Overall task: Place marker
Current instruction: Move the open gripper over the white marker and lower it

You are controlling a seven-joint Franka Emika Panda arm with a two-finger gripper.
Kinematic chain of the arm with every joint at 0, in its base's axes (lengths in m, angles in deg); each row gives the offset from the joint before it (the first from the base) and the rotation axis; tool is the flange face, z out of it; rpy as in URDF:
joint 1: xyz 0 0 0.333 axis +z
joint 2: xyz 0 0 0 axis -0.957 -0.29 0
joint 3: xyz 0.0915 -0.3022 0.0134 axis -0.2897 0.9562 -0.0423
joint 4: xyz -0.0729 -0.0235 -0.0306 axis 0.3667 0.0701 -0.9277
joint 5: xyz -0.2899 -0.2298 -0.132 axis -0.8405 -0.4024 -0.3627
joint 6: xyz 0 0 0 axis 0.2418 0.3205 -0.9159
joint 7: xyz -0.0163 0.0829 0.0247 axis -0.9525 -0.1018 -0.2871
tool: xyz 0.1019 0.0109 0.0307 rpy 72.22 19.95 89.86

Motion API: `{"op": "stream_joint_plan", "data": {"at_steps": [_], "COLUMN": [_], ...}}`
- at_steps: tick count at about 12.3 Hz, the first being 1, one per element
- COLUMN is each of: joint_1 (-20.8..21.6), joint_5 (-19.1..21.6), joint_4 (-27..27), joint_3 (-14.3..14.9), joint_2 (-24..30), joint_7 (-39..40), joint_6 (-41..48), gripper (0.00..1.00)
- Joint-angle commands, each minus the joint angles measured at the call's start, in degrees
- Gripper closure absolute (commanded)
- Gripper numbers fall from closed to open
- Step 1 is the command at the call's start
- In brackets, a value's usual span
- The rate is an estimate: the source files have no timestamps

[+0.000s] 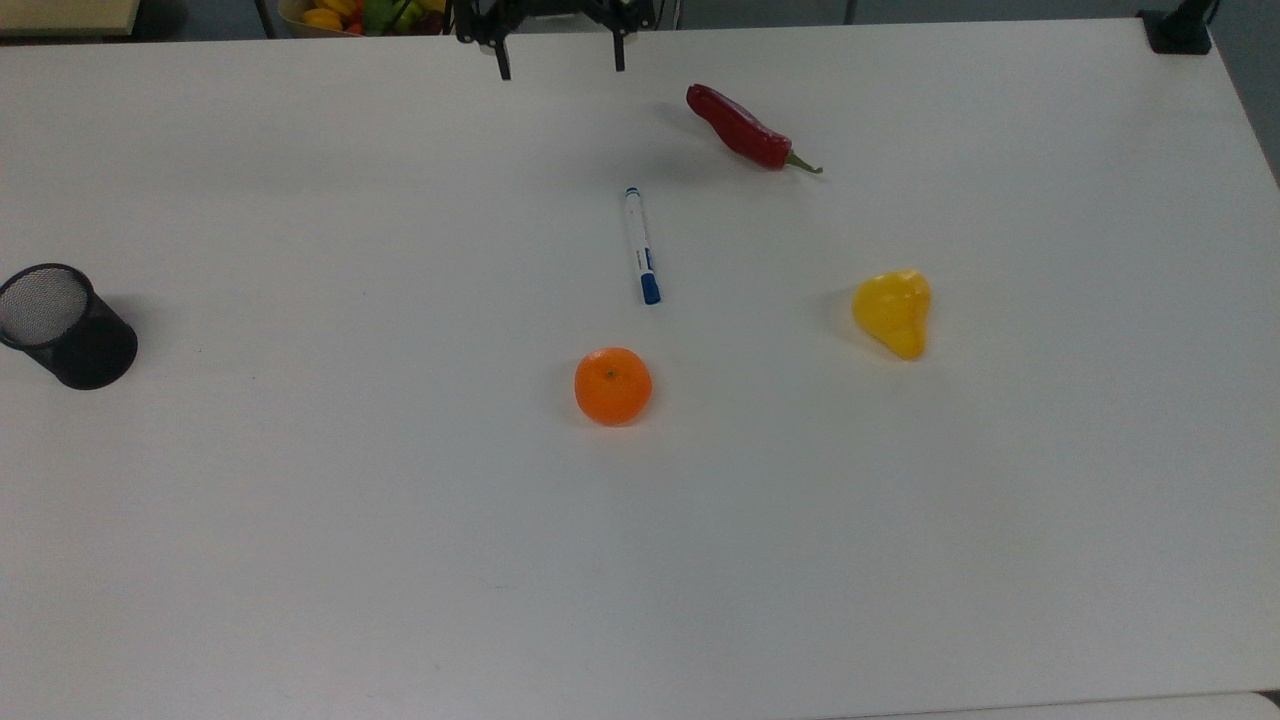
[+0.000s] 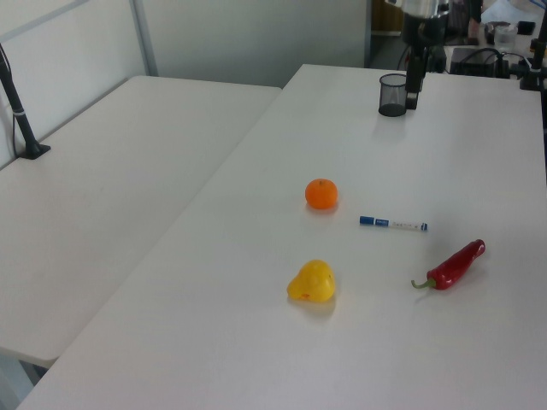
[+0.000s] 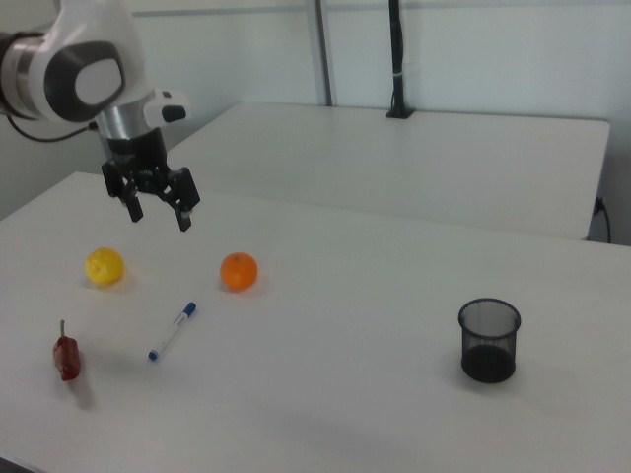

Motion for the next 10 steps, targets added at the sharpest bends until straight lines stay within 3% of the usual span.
{"op": "stream_joint_plan", "data": {"at_steps": [1, 10], "joint_1": [3.6, 7.6], "joint_5": [-1.0, -2.5], "joint_4": [5.8, 8.1], "joint_3": [0.5, 0.4], "joint_2": [-1.2, -10.3], "joint_7": [-1.5, -1.6], "joint_6": [-5.5, -16.8], "gripper": [0.0, 0.0]}}
